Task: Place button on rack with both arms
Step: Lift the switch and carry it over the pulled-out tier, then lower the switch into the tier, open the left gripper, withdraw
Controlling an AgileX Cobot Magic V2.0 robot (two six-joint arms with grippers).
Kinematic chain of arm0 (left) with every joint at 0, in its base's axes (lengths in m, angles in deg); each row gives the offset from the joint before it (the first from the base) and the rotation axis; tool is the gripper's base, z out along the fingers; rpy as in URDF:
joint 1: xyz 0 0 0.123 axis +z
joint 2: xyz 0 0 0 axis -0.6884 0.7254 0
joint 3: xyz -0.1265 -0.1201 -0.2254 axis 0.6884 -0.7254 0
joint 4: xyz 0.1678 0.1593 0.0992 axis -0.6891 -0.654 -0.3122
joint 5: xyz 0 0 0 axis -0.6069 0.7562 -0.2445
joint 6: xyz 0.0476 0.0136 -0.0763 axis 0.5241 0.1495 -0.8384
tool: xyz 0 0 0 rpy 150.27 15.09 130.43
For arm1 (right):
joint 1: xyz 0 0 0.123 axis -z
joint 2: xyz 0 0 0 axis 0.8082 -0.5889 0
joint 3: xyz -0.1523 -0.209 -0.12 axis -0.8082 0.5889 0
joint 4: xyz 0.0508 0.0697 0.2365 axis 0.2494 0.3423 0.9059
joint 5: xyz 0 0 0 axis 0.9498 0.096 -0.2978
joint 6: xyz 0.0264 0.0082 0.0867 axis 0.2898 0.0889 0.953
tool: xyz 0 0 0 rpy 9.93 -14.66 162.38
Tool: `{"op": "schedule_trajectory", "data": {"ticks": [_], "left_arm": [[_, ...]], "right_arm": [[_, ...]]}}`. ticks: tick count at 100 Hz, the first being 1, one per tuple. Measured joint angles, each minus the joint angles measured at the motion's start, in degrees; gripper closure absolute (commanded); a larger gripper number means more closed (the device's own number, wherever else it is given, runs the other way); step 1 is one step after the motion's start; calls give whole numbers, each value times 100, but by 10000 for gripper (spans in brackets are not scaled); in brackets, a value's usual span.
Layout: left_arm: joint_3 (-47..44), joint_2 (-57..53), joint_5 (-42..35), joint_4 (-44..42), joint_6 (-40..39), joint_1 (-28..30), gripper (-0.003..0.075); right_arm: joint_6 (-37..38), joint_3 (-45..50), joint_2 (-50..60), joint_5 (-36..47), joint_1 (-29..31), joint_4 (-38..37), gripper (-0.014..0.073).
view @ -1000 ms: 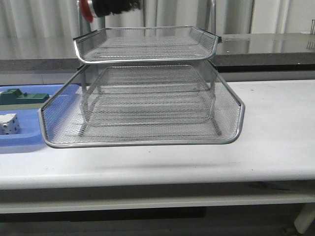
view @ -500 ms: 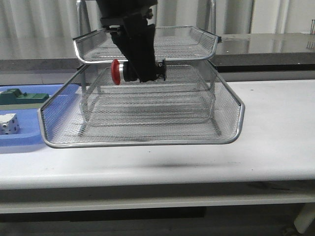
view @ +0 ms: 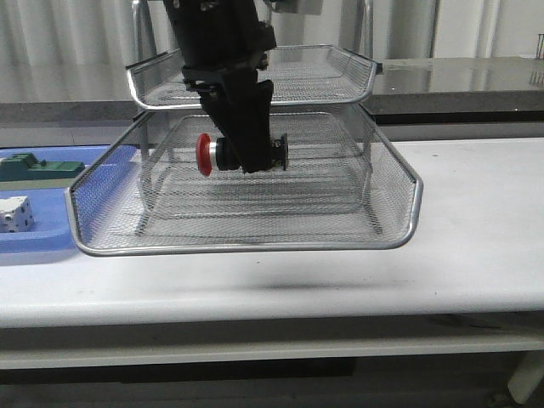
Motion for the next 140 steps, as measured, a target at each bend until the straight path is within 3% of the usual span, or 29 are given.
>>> {"op": "schedule_trajectory", "data": {"ticks": [23, 55, 85, 116, 140], "left_arm": [[0, 0, -8, 0, 0, 0, 244], [0, -39, -8, 0, -184, 0, 244], [0, -900, 3, 10, -684, 133, 249], [-28, -1962, 36, 10, -1291, 1367, 303], [-729, -2805, 48, 97, -1457, 2511, 313]], "right_arm": [[0, 0, 0, 0, 0, 0, 662], [0, 0, 0, 0, 0, 0, 662], [0, 0, 0, 0, 0, 0, 662], [0, 0, 0, 0, 0, 0, 662], [0, 0, 0, 0, 0, 0, 662]]}}
